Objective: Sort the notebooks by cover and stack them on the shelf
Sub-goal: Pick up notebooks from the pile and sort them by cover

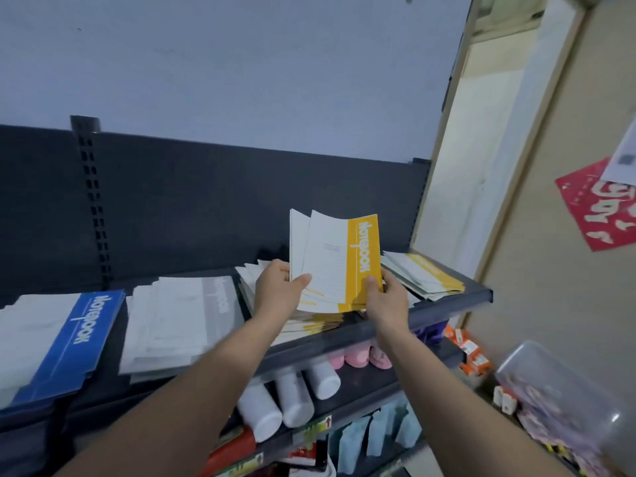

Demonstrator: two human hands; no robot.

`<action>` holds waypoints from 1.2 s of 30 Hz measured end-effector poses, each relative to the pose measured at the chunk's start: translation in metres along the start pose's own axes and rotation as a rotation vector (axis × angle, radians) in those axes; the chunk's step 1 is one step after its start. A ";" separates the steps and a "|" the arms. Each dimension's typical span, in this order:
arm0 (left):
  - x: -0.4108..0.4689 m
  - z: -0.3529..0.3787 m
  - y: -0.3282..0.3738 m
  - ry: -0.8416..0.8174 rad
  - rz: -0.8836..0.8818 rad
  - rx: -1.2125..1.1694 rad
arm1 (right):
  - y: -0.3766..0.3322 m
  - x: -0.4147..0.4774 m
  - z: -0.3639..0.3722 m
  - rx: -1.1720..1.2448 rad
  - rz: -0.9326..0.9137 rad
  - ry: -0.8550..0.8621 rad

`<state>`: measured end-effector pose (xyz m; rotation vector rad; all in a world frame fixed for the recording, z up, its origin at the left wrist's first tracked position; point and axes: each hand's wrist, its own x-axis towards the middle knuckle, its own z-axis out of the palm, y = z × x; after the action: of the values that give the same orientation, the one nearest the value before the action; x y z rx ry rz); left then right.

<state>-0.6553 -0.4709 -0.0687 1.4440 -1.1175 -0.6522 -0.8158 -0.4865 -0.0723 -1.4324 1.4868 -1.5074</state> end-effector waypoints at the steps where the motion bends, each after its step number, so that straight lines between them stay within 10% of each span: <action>1: 0.009 0.011 0.003 -0.008 0.009 0.020 | 0.003 0.012 -0.004 -0.008 0.009 0.011; 17: 0.103 0.195 0.026 -0.182 0.064 0.406 | 0.069 0.192 -0.076 -0.227 0.073 0.076; 36: 0.106 0.330 0.027 -0.268 -0.045 0.937 | 0.149 0.311 -0.147 -0.805 0.029 -0.327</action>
<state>-0.9108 -0.7059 -0.0898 2.2093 -1.7298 -0.3511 -1.0723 -0.7584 -0.0953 -1.9576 1.9758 -0.5919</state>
